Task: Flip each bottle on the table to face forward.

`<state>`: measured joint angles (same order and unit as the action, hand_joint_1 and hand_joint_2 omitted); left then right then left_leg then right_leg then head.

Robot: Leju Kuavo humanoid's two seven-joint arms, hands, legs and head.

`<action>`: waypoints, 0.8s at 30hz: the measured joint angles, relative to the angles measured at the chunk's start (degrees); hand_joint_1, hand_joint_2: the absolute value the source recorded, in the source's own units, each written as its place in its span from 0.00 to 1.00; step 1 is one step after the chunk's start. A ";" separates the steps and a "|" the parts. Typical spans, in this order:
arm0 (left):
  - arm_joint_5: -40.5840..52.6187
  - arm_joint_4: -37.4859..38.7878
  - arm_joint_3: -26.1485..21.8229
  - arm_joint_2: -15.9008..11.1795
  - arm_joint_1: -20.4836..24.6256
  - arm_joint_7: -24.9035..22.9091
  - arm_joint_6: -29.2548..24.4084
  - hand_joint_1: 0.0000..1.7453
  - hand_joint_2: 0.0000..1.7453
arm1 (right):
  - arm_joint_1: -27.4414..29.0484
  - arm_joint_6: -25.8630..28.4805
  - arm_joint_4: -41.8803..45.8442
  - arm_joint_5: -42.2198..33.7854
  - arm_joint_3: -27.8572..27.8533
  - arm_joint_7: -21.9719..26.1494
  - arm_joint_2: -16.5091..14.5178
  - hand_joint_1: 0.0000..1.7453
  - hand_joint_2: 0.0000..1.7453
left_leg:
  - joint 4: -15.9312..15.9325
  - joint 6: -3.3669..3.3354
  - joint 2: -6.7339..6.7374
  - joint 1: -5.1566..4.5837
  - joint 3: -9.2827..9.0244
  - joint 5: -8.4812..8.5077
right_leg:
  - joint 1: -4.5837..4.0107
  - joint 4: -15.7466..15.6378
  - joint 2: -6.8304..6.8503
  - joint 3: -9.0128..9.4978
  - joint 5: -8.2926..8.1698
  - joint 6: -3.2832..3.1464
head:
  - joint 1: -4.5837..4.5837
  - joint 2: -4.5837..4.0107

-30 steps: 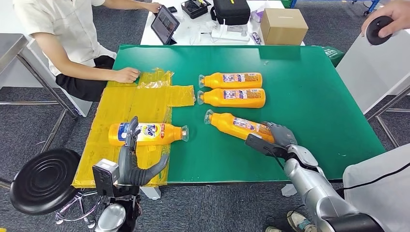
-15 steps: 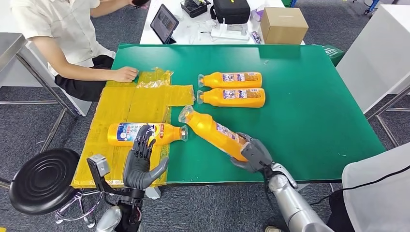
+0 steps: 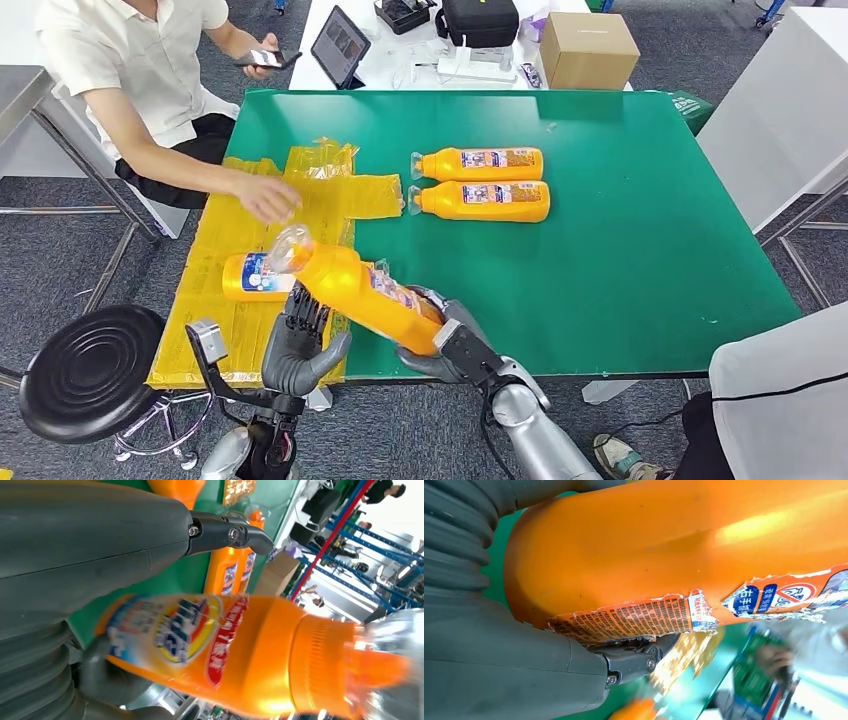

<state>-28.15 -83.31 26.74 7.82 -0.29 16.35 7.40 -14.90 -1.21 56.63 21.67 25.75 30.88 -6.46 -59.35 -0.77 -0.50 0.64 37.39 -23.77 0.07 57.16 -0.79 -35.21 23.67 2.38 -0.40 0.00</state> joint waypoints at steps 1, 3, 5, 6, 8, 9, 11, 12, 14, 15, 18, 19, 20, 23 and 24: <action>0.01 0.21 0.11 0.00 0.32 0.00 0.01 0.00 1.00 | -0.09 -0.14 -0.10 -0.04 0.87 0.03 -0.26 1.00 1.00 | 0.00 0.00 0.00 0.00 0.00 0.00 | 0.00 0.00 0.00 0.00 0.00 0.00 | 0.01 0.00; 0.02 0.57 0.20 0.00 0.84 0.01 0.03 0.00 1.00 | -0.22 -0.25 -0.30 -0.08 2.22 0.07 -0.68 1.00 1.00 | 0.00 0.00 0.00 0.00 0.00 0.00 | 0.00 0.00 0.00 0.00 0.00 0.00 | 0.01 0.00; 0.02 0.87 0.21 0.00 1.17 0.05 0.09 0.00 1.00 | -0.33 -0.28 -0.49 -0.16 3.04 0.07 -0.93 1.00 1.00 | 0.00 0.00 -0.01 0.00 0.01 0.00 | 0.01 0.00 0.01 0.00 0.00 0.00 | 0.01 0.00; 0.01 1.01 0.21 0.00 1.28 0.09 0.12 0.00 1.00 | -0.40 -0.30 -0.58 -0.23 3.30 0.08 -0.97 1.00 1.00 | 0.00 0.00 -0.02 0.00 0.02 0.00 | 0.01 0.00 0.01 0.00 0.00 0.00 | 0.00 0.00; -0.08 1.20 0.21 0.00 1.45 0.19 0.16 0.00 1.00 | -0.55 -0.55 -0.76 -0.34 3.80 0.16 -1.01 1.00 1.00 | 0.00 0.00 -0.01 -0.01 0.03 0.00 | 0.01 0.00 0.01 0.00 0.00 0.00 | -0.01 0.00; -0.21 1.27 0.21 0.00 1.56 0.30 0.16 0.00 1.00 | -0.64 -0.87 -0.85 -0.39 4.16 0.25 -1.02 1.00 1.00 | 0.00 0.00 -0.01 -0.01 0.04 0.00 | 0.01 0.00 0.00 -0.01 0.00 0.00 | -0.01 0.00; -0.55 1.32 0.22 0.00 1.88 0.54 0.48 0.00 1.00 | -0.93 -1.61 -1.14 -0.54 5.09 0.42 -1.10 1.00 1.00 | 0.00 0.00 -0.01 -0.01 0.04 0.00 | 0.01 0.00 0.01 -0.02 0.00 0.00 | 0.00 0.00; -0.73 1.33 0.27 0.00 2.10 0.63 0.83 0.00 1.00 | -1.19 -1.88 -1.34 -0.68 5.63 0.45 -1.14 1.00 1.00 | 0.00 0.00 -0.01 -0.01 0.05 0.00 | 0.01 0.00 0.01 -0.03 0.00 0.00 | 0.00 0.00; -1.09 1.34 0.49 0.00 2.54 0.69 1.96 0.00 1.00 | -1.89 -2.02 -1.86 -1.13 6.69 0.37 -1.26 1.00 1.00 | 0.00 0.00 -0.01 -0.01 0.05 0.00 | 0.01 0.00 0.00 -0.03 0.00 0.00 | 0.01 0.00; -1.41 1.34 0.61 0.00 2.70 0.68 2.57 0.00 1.00 | -2.30 -2.01 -2.19 -1.40 7.17 0.27 -1.35 1.00 1.00 | 0.00 0.00 0.00 -0.01 0.05 0.00 | 0.01 0.00 0.00 -0.03 0.00 0.00 | 0.01 0.00; -2.42 1.35 0.80 -0.02 2.93 0.58 3.84 0.15 1.00 | -3.38 -1.94 -3.21 -2.02 8.13 -0.03 -1.55 1.00 1.00 | 0.00 0.00 -0.01 0.00 0.05 0.01 | 0.00 0.00 0.01 -0.04 0.00 0.00 | 0.01 0.00; -2.67 1.36 0.81 -0.03 3.02 0.55 4.06 0.40 1.00 | -3.71 -1.92 -3.54 -2.11 8.40 -0.07 -1.57 1.00 1.00 | 0.00 0.00 -0.01 0.00 0.05 0.01 | 0.00 0.00 0.01 -0.04 0.00 0.00 | 0.00 0.00; -2.85 1.38 0.85 -0.07 3.15 0.54 4.33 0.65 1.00 | -4.03 -1.92 -3.84 -2.17 8.64 -0.08 -1.57 1.00 1.00 | 0.00 0.00 -0.01 0.00 0.05 0.01 | 0.00 0.00 0.01 -0.04 0.00 0.00 | 0.00 0.00; -3.40 1.60 1.01 -0.26 3.69 0.62 5.77 1.00 1.00 | -4.84 -2.09 -4.60 -2.38 9.30 -0.09 -1.63 1.00 1.00 | 0.00 0.00 -0.01 0.00 0.06 0.01 | 0.01 0.00 0.01 -0.04 0.00 0.00 | 0.00 0.00; -3.72 1.75 1.02 -0.37 3.87 0.64 6.45 1.00 1.00 | -5.03 -2.24 -4.76 -2.44 9.53 -0.08 -1.65 1.00 1.00 | 0.00 0.00 -0.01 -0.01 0.06 0.01 | 0.01 0.00 0.01 -0.04 0.00 0.00 | 0.00 0.00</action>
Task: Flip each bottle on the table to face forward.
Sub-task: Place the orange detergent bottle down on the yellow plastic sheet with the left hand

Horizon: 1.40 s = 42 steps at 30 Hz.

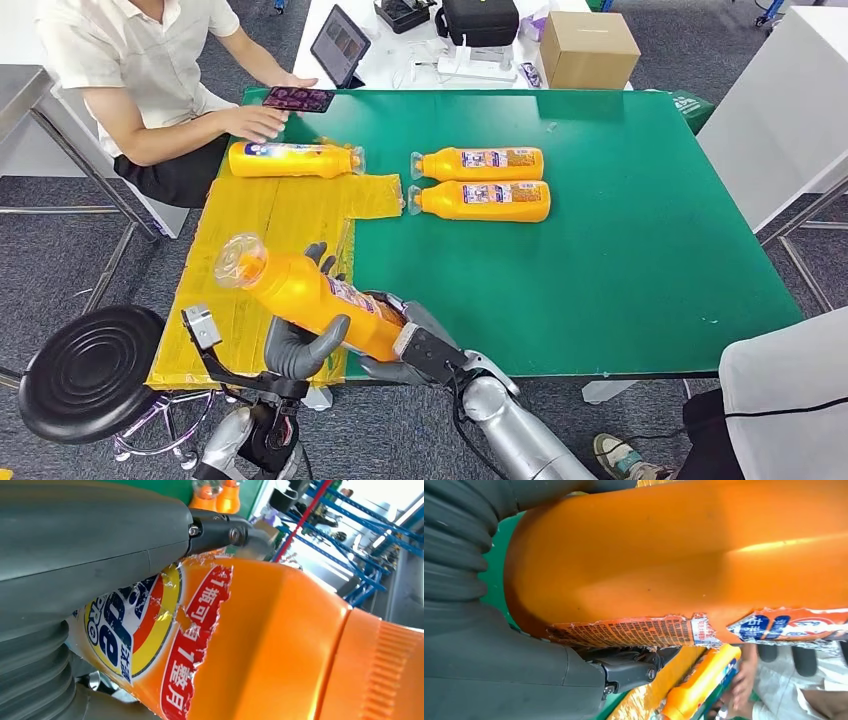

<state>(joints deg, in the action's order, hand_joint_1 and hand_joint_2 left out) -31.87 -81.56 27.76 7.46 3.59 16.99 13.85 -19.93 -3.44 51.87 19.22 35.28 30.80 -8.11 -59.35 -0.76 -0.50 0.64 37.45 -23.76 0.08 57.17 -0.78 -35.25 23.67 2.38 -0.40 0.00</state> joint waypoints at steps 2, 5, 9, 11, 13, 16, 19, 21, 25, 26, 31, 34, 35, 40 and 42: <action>-0.87 0.45 -0.01 -0.26 0.38 -0.03 1.45 1.00 1.00 | -0.31 -0.29 -0.24 -0.10 0.43 0.04 -0.02 0.94 1.00 | 0.00 0.00 0.00 0.00 0.00 0.00 | 0.00 0.00 0.00 0.00 0.00 0.00 | 0.01 0.00; -2.50 1.55 -0.15 -0.75 1.16 -0.21 4.07 1.00 1.00 | -0.94 -0.47 -0.61 -0.27 0.86 0.16 -0.03 0.30 1.00 | 0.00 0.00 0.00 0.00 0.01 0.00 | 0.00 0.00 0.00 -0.01 0.00 0.00 | 0.01 0.00; -3.06 2.61 -0.56 -1.27 1.61 -0.22 6.49 1.00 1.00 | -1.19 -0.41 -0.87 -0.87 1.02 -0.04 -0.16 0.00 0.00 | 0.00 0.00 0.00 0.00 0.00 0.00 | 0.00 0.00 0.00 -0.01 0.00 0.00 | 0.00 0.00; -2.97 2.87 -0.62 -1.43 1.61 -0.34 7.09 1.00 1.00 | -1.13 0.21 -0.87 -1.07 1.02 -0.46 -0.31 0.00 0.00 | 0.00 0.00 0.00 0.00 0.01 0.00 | 0.00 0.00 0.00 -0.01 0.00 0.00 | 0.00 0.00; -2.64 3.02 -0.69 -1.52 1.62 -0.49 7.18 1.00 1.00 | -1.00 1.27 -0.87 -1.02 1.02 -0.65 -0.48 0.00 0.00 | 0.00 0.00 0.00 0.00 0.01 0.00 | 0.00 0.00 0.00 -0.01 0.00 0.00 | -0.01 0.00; -2.43 3.07 -0.74 -1.56 1.62 -0.54 7.11 1.00 1.00 | -0.93 1.78 -0.87 -0.97 1.02 -0.64 -0.57 0.00 0.00 | 0.00 0.00 0.01 0.00 0.01 0.00 | 0.00 0.00 0.00 -0.02 0.00 0.00 | -0.01 0.00; -2.41 3.07 -0.75 -1.56 1.63 -0.54 7.10 1.00 1.00 | -0.93 1.78 -0.87 -0.97 1.02 -0.63 -0.57 0.00 0.00 | 0.00 0.00 0.01 0.00 0.01 0.00 | 0.00 0.00 0.00 -0.02 0.00 0.00 | -0.01 0.00; -2.34 3.08 -0.77 -1.58 1.63 -0.55 7.04 1.00 1.00 | -0.87 2.01 -0.86 -0.94 1.02 -0.58 -0.60 0.00 0.00 | 0.00 0.00 0.01 0.00 0.01 0.00 | 0.00 0.00 0.00 -0.02 0.00 0.00 | -0.01 0.00; 1.23 2.85 -2.82 -1.86 1.60 0.05 1.69 1.00 1.00 | 1.98 8.69 2.02 1.38 0.90 1.34 -0.61 0.00 0.00 | 0.00 0.01 0.00 0.00 0.01 -0.01 | 0.00 0.00 0.00 -0.04 0.01 0.00 | 0.00 0.00; 6.97 2.22 -4.35 -2.16 1.64 1.27 -3.46 1.00 1.00 | 4.11 11.51 4.02 2.82 0.51 1.89 -0.05 0.00 0.00 | 0.00 0.01 0.00 0.00 0.02 -0.01 | 0.00 0.00 0.00 -0.05 0.01 -0.01 | 0.00 0.00; 46.08 -0.36 -10.77 -3.59 3.34 4.00 -31.05 1.00 1.00 | 14.84 17.93 13.90 9.71 -3.56 2.03 3.39 0.00 0.00 | 0.00 0.00 -0.01 0.00 0.05 -0.01 | 0.00 0.00 0.01 -0.07 0.02 -0.01 | -0.01 0.00; 48.32 -0.25 -11.45 -3.74 4.38 3.15 -31.17 1.00 1.00 | 16.36 18.65 15.49 10.84 -4.79 1.72 3.69 0.00 0.00 | 0.00 0.00 0.00 0.00 0.05 -0.01 | 0.00 0.00 0.01 -0.07 0.01 -0.01 | -0.01 0.00; 48.50 -0.13 -11.61 -3.76 4.77 3.02 -31.01 1.00 1.00 | 16.67 18.86 15.83 11.07 -5.13 1.70 3.72 0.00 0.00 | 0.00 0.00 0.01 0.00 0.05 -0.01 | 0.00 0.00 0.01 -0.07 0.01 -0.01 | -0.01 0.00; 52.89 0.77 -11.94 -3.77 6.32 1.89 -32.40 1.00 1.00 | 17.46 19.40 16.62 11.82 -6.06 1.67 3.73 0.00 0.00 | 0.00 0.00 0.01 0.00 0.04 -0.01 | 0.00 0.00 0.00 -0.09 0.01 -0.01 | -0.01 0.00; 60.28 2.02 -11.58 -3.80 7.48 -0.40 -34.70 1.00 1.00 | 17.58 19.36 16.68 11.93 -6.25 1.66 3.67 0.00 0.00 | 0.00 0.00 -0.01 0.00 0.05 -0.01 | 0.00 0.00 0.01 -0.09 0.01 -0.01 | -0.01 0.00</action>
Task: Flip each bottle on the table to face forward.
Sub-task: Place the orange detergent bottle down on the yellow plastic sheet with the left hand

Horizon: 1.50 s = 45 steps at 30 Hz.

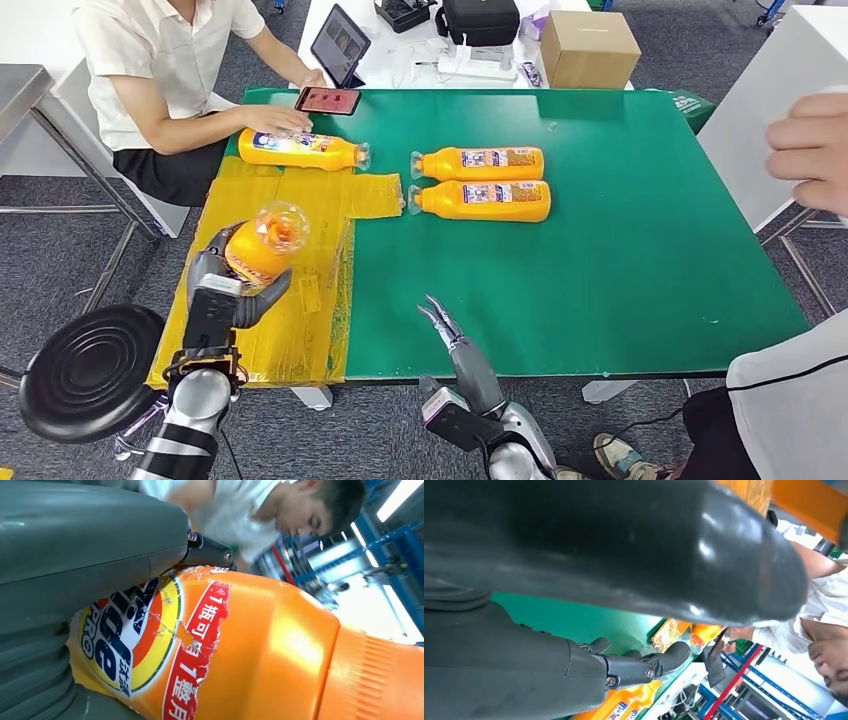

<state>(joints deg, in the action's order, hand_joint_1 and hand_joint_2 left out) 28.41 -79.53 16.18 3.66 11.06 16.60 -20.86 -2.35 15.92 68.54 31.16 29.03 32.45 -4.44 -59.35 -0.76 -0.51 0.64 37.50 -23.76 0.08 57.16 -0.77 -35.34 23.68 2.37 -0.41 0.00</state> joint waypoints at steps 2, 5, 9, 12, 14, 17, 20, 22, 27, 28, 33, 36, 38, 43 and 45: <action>7.31 2.07 0.76 -0.03 1.49 -2.45 -1.57 1.00 1.00 | 0.03 -0.20 0.04 0.04 -0.08 0.01 -0.16 0.00 0.00 | 0.00 0.00 0.01 0.00 0.00 0.00 | 0.00 0.00 0.00 0.00 0.00 0.00 | 0.00 0.00; 16.85 6.97 2.60 0.02 4.47 -7.47 -1.16 1.00 1.00 | -0.11 -1.09 0.02 0.05 -0.13 0.00 -0.47 0.00 0.00 | 0.00 0.00 0.00 0.00 0.00 0.01 | 0.00 0.00 0.00 0.00 0.00 0.00 | 0.01 0.00; 29.45 20.65 5.67 1.18 11.40 -15.56 1.61 1.00 1.00 | -1.32 -3.43 -0.42 -0.09 -0.12 0.01 -1.52 0.00 0.00 | 0.00 -0.02 -0.02 0.00 0.00 0.07 | 0.01 0.00 0.01 0.02 -0.04 0.01 | -0.01 0.00; 31.49 31.55 6.51 2.40 16.98 -18.98 4.30 0.99 1.00 | -2.22 -4.81 -1.09 -0.57 -0.06 0.00 -2.44 0.00 0.00 | 0.00 -0.01 0.01 0.00 -0.01 0.08 | 0.01 0.02 0.00 0.03 -0.06 0.02 | -0.01 0.00; 31.70 37.62 6.61 2.80 20.50 -20.39 5.82 0.97 1.00 | -2.54 -5.21 -1.76 -0.97 0.01 -0.01 -2.95 0.00 0.00 | 0.00 0.00 0.01 0.00 -0.03 0.09 | 0.01 0.02 0.00 0.07 -0.06 0.02 | -0.01 0.00; 31.76 43.95 6.64 3.03 24.35 -21.08 7.35 0.48 1.00 | -2.73 -5.26 -2.76 -1.37 0.15 0.03 -3.48 0.00 0.00 | 0.00 0.01 0.00 0.00 -0.08 0.08 | 0.00 0.02 0.00 0.12 -0.05 0.01 | 0.01 0.00; 32.78 48.03 6.72 3.28 26.53 -21.77 8.99 0.01 1.00 | -2.74 -5.19 -3.55 -1.90 0.20 0.14 -3.62 0.00 0.00 | 0.01 0.02 0.01 0.00 -0.11 0.06 | -0.01 0.02 -0.01 0.12 -0.03 0.00 | 0.01 0.00; 33.90 50.22 6.89 3.48 27.61 -22.34 11.35 0.00 1.00 | -2.76 -5.05 -4.08 -2.39 0.17 0.22 -3.70 0.00 0.00 | 0.01 0.04 0.02 0.01 -0.14 0.05 | -0.02 0.02 -0.01 0.14 -0.03 -0.01 | 0.01 0.00; 34.84 53.61 7.21 3.81 29.77 -22.61 16.69 0.00 1.00 | -2.95 -4.68 -5.57 -2.89 0.14 0.63 -4.10 0.00 0.00 | 0.02 0.04 -0.02 0.01 -0.27 0.06 | -0.01 0.02 0.01 0.32 -0.02 -0.01 | 0.00 0.00; 35.04 53.97 7.32 3.83 30.07 -22.58 17.25 0.00 1.00 | -3.00 -4.61 -5.87 -2.89 0.14 0.70 -4.21 0.00 0.00 | 0.02 0.04 -0.02 0.01 -0.30 0.06 | -0.01 0.02 0.01 0.36 -0.02 -0.01 | 0.00 0.00; 35.69 54.83 7.98 3.92 30.86 -22.14 18.48 0.00 1.00 | -3.04 -4.23 -7.03 -2.91 0.14 0.80 -4.62 0.00 0.00 | 0.02 0.03 -0.03 -0.01 -0.35 0.05 | 0.01 0.02 0.01 0.42 -0.02 0.00 | -0.01 0.00; 35.64 54.86 8.22 3.93 30.97 -20.36 18.98 0.00 1.00 | -3.00 -3.93 -7.50 -2.97 0.13 0.83 -4.67 0.00 0.00 | 0.01 0.03 -0.05 -0.01 -0.36 0.06 | 0.01 0.02 0.02 0.43 -0.02 0.00 | 0.00 0.00; 35.40 54.30 8.62 3.91 30.70 -18.72 18.52 0.00 1.00 | -2.91 -3.69 -7.71 -2.98 0.13 0.89 -4.66 0.00 0.00 | 0.01 0.03 -0.06 -0.01 -0.37 0.06 | 0.01 0.02 0.02 0.43 -0.02 0.00 | 0.00 0.00; 32.79 48.15 9.89 3.30 27.51 -15.21 16.27 0.00 1.00 | -2.13 -3.12 -7.82 -2.27 0.02 1.08 -4.46 0.00 0.00 | 0.01 0.03 -0.03 0.00 -0.27 0.06 | 0.00 0.03 0.01 0.33 -0.02 0.00 | 0.00 0.00; 31.14 43.62 10.34 2.32 25.65 -14.48 15.07 0.00 1.00 | -1.78 -1.58 -7.82 -0.53 -0.01 0.89 -4.26 0.00 0.00 | 0.01 0.03 -0.01 0.00 -0.20 0.06 | 0.00 0.03 0.01 0.26 -0.02 0.00 | 0.00 0.00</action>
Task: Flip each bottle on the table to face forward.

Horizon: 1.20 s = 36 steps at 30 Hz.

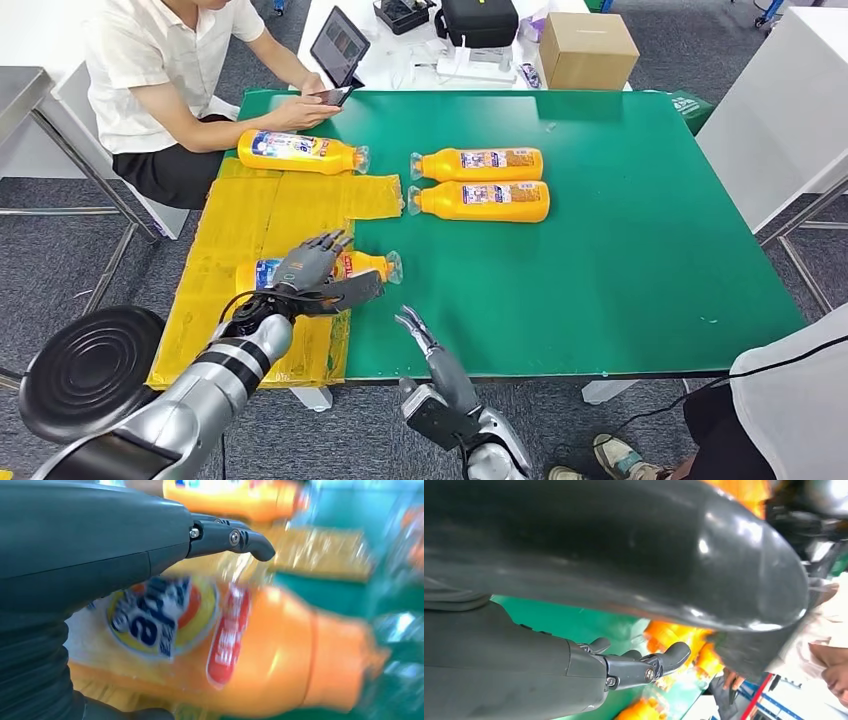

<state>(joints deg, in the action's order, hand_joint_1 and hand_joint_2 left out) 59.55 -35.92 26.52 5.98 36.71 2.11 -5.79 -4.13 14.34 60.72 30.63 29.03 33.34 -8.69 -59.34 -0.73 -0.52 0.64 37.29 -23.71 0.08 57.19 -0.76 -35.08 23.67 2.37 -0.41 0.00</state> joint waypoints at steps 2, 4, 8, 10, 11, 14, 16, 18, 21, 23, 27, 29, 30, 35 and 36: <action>-2.10 -4.57 0.20 -1.22 -1.65 0.91 -0.86 0.00 1.00 | 0.32 1.36 0.00 1.15 -0.03 -0.14 0.28 0.00 0.00 | 0.00 0.00 0.00 0.00 0.05 0.00 | 0.00 0.00 0.00 -0.05 0.00 0.00 | 0.01 0.00; -4.25 -9.13 0.19 -2.47 -3.52 2.01 -1.94 0.00 1.00 | 0.61 1.67 0.00 0.86 -0.09 0.00 0.50 0.00 0.00 | 0.00 0.01 -0.01 0.00 0.08 -0.01 | 0.00 0.00 0.00 -0.08 0.01 0.00 | 0.01 0.00; -8.35 -18.05 0.12 -4.76 -7.78 4.68 -3.64 0.00 1.00 | 1.10 1.83 0.00 0.00 -0.20 0.34 0.87 0.00 0.00 | 0.00 0.01 0.00 0.00 0.14 -0.02 | 0.00 0.00 0.00 -0.14 0.02 -0.01 | 0.01 0.00; -10.25 -22.07 0.01 -5.83 -9.91 6.20 -3.73 0.00 1.00 | 1.26 2.01 0.01 -0.33 -0.25 0.42 1.05 0.00 0.00 | 0.00 0.02 0.00 0.00 0.16 -0.02 | 0.00 0.00 0.00 -0.16 0.03 -0.01 | 0.00 0.00; -11.21 -24.09 -0.11 -6.38 -10.97 6.93 -3.84 0.00 1.00 | 1.34 2.14 0.03 -0.48 -0.29 0.43 1.13 0.00 0.00 | 0.00 0.01 0.00 0.00 0.17 -0.03 | 0.00 0.00 0.00 -0.17 0.03 -0.01 | 0.00 0.00; -14.09 -29.93 -0.79 -7.79 -13.86 8.93 -4.58 0.00 1.00 | 1.57 2.68 0.10 -0.82 -0.58 0.55 1.36 0.00 0.00 | 0.00 0.01 0.00 0.00 0.18 -0.03 | 0.00 0.00 0.00 -0.18 0.03 -0.01 | 0.01 0.00; -17.07 -33.80 -1.45 -8.46 -15.68 10.67 -4.75 0.00 1.00 | 1.72 3.14 0.12 -0.83 -0.73 0.86 1.55 0.00 0.25 | 0.00 0.01 -0.01 0.00 0.18 -0.03 | 0.00 0.00 0.00 -0.19 0.03 -0.01 | 0.00 0.00; -22.54 -37.73 -2.27 -8.82 -17.52 13.34 -3.78 0.00 1.00 | 1.82 3.88 0.14 -0.43 -0.84 1.43 1.81 0.00 0.75 | 0.00 0.01 -0.02 0.00 0.18 -0.03 | 0.00 -0.01 0.00 -0.19 0.03 -0.01 | -0.01 0.00; -35.47 -43.04 -3.74 -8.52 -20.49 18.09 -0.21 0.00 1.00 | 1.80 7.32 0.41 2.15 -1.16 1.75 2.47 0.00 1.00 | 0.00 0.01 0.00 0.00 0.18 -0.03 | 0.01 -0.01 -0.01 -0.19 0.03 -0.01 | 0.01 0.00; -46.38 -46.41 -4.88 -7.57 -23.06 20.21 2.99 0.00 1.00 | 1.77 11.27 0.90 4.66 -1.82 1.09 3.22 0.00 1.00 | 0.00 0.00 -0.01 -0.02 0.18 -0.04 | 0.03 -0.01 -0.01 -0.19 0.03 0.00 | 0.01 0.00; -62.94 -51.51 -6.73 -5.13 -28.72 20.55 7.78 0.00 1.00 | 1.75 17.12 2.45 7.34 -4.41 -0.98 5.08 0.00 1.00 | 0.00 -0.02 -0.02 -0.04 0.20 -0.07 | 0.06 -0.03 0.00 -0.20 0.04 0.01 | -0.01 0.00; -68.87 -52.93 -7.20 -4.16 -31.05 20.10 9.65 0.00 1.00 | 1.65 19.46 2.97 8.38 -6.02 -2.29 6.06 0.00 1.00 | 0.00 -0.02 -0.02 -0.05 0.20 -0.09 | 0.08 -0.03 0.00 -0.20 0.04 0.01 | 0.01 0.00; -70.90 -53.43 -7.30 -3.71 -32.23 20.01 10.26 0.00 1.00 | 1.50 20.35 3.10 8.88 -7.00 -2.92 6.64 0.00 1.00 | 0.00 -0.02 -0.02 -0.06 0.20 -0.10 | 0.08 -0.04 0.00 -0.20 0.04 0.01 | 0.01 0.00; -71.85 -53.99 -6.96 -2.24 -36.42 20.54 10.14 0.00 1.00 | -1.02 23.88 1.51 13.20 -13.19 -5.15 10.39 0.00 1.00 | -0.01 -0.03 -0.02 -0.08 0.20 -0.09 | 0.10 -0.04 0.00 -0.20 0.02 0.02 | 0.00 0.00; -71.70 -53.97 -6.75 -2.08 -36.83 20.59 10.07 0.00 1.00 | -1.71 24.32 0.82 13.97 -14.30 -5.51 11.08 0.00 1.00 | -0.01 -0.04 -0.02 -0.09 0.20 -0.09 | 0.11 -0.04 0.00 -0.20 0.02 0.03 | 0.00 0.00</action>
<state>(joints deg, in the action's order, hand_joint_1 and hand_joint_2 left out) -12.15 -89.89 19.78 3.90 -0.12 22.70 4.28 -5.84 38.66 61.53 44.60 14.72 27.82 2.38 -59.35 -0.76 -0.55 0.55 37.49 -23.79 0.19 57.15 -0.76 -35.28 23.69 2.39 -0.41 0.00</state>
